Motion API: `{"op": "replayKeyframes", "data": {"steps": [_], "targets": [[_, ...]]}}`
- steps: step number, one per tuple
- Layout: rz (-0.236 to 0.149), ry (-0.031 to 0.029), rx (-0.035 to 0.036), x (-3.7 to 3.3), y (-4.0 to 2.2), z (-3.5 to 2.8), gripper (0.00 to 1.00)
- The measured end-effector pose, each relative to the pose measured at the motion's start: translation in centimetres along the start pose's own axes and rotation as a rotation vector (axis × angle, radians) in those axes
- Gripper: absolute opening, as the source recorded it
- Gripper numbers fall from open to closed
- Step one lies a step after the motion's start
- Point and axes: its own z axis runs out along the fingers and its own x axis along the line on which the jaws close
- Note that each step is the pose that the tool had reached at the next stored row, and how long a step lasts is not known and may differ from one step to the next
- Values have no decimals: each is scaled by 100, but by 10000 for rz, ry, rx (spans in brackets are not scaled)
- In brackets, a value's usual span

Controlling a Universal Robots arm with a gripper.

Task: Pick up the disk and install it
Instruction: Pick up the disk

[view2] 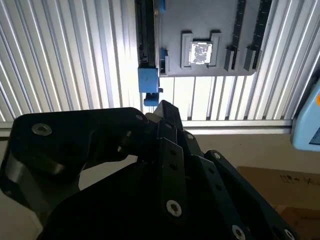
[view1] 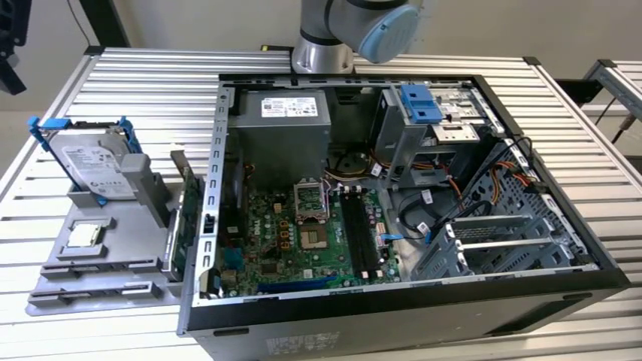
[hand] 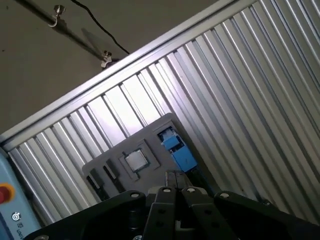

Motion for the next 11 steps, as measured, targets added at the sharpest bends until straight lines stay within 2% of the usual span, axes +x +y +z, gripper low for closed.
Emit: {"op": "replayKeyframes", "data": {"steps": [5,11], "targets": [[-914,21,37,0,0,0,0],[-1980,-42,204,0,-1,15,0]]}}
